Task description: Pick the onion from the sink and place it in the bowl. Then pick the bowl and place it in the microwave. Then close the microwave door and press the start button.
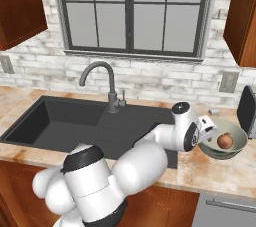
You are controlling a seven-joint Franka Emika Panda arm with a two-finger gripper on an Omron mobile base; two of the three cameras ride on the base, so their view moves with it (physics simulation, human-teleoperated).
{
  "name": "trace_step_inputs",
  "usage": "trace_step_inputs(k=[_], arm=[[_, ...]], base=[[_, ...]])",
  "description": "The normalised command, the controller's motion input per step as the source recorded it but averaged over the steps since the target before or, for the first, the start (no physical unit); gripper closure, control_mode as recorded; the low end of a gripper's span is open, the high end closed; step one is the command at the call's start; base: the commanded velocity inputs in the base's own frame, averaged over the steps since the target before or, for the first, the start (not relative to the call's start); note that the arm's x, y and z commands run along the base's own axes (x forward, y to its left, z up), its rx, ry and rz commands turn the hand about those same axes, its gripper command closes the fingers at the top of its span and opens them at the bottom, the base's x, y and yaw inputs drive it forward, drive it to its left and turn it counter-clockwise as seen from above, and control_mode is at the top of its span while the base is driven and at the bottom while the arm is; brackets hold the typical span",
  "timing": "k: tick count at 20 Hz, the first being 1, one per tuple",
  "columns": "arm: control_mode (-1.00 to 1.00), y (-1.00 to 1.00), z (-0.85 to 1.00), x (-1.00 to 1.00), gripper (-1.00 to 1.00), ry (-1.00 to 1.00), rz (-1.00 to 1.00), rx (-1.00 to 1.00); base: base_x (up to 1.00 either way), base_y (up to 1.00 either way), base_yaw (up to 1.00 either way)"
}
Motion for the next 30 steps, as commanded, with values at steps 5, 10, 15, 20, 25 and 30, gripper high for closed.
trace_step_inputs(k=[5,10,15,20,25,30], arm=[[-1.0,-0.32,0.03,0.01,-1.0,0.0,0.0,0.0],[-1.0,-0.05,-0.17,0.1,-1.0,0.07,0.0,0.0],[-1.0,0.0,-0.38,0.07,-1.0,0.06,0.0,0.0],[-1.0,0.0,-0.21,0.0,1.0,0.0,0.0,0.0],[-1.0,0.0,0.0,0.0,1.0,0.0,0.0,0.0],[-1.0,0.11,0.0,-0.12,1.0,-0.01,0.02,-0.01]], base=[[0.0,0.0,0.0],[0.0,0.0,0.0],[0.0,0.0,0.0],[0.0,0.0,0.0],[0.0,0.0,0.0],[0.0,0.0,0.0]])
